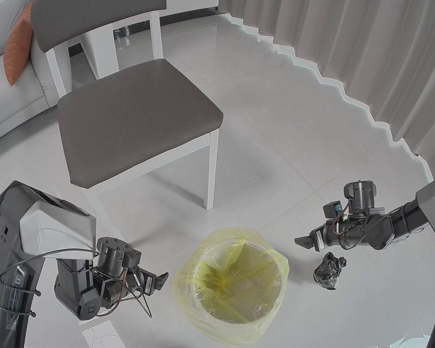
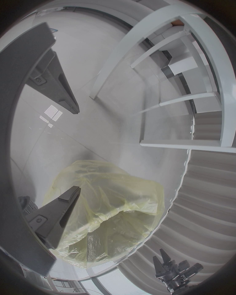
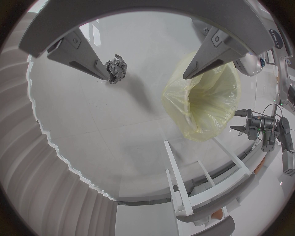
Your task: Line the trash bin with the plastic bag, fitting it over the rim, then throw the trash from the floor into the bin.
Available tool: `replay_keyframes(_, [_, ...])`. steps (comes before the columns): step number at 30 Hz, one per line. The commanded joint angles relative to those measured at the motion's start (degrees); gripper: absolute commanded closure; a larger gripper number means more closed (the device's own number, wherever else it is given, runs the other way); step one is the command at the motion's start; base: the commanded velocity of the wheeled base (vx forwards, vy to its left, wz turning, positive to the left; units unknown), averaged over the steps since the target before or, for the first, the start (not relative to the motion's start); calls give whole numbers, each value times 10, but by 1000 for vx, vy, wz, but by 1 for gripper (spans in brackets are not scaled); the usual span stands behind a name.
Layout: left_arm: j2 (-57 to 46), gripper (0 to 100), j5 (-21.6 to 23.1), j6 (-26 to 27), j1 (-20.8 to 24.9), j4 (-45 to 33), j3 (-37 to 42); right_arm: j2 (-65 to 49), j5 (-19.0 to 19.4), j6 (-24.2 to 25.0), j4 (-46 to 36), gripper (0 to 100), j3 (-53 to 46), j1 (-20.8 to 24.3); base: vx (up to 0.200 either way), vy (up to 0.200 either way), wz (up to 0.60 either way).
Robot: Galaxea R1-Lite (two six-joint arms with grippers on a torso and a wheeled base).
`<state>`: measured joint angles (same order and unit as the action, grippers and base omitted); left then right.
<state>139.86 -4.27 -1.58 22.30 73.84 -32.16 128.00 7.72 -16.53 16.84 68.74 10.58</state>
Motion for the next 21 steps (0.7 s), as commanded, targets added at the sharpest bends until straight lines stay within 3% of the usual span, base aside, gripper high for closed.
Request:
replay_keyframes(1, [-28,0,0,-11,-2,59,64,60,20,2,-12,0,76,23,0,0,0])
replay_keyframes(12, [-28,0,0,-11,-21,133,119,79,69,13,12,0,94,59,0,0,0])
replay_keyframes(21, [-30,0,0,-11,-17,162,144,127,70,12,58,0,101,60,0,0,0])
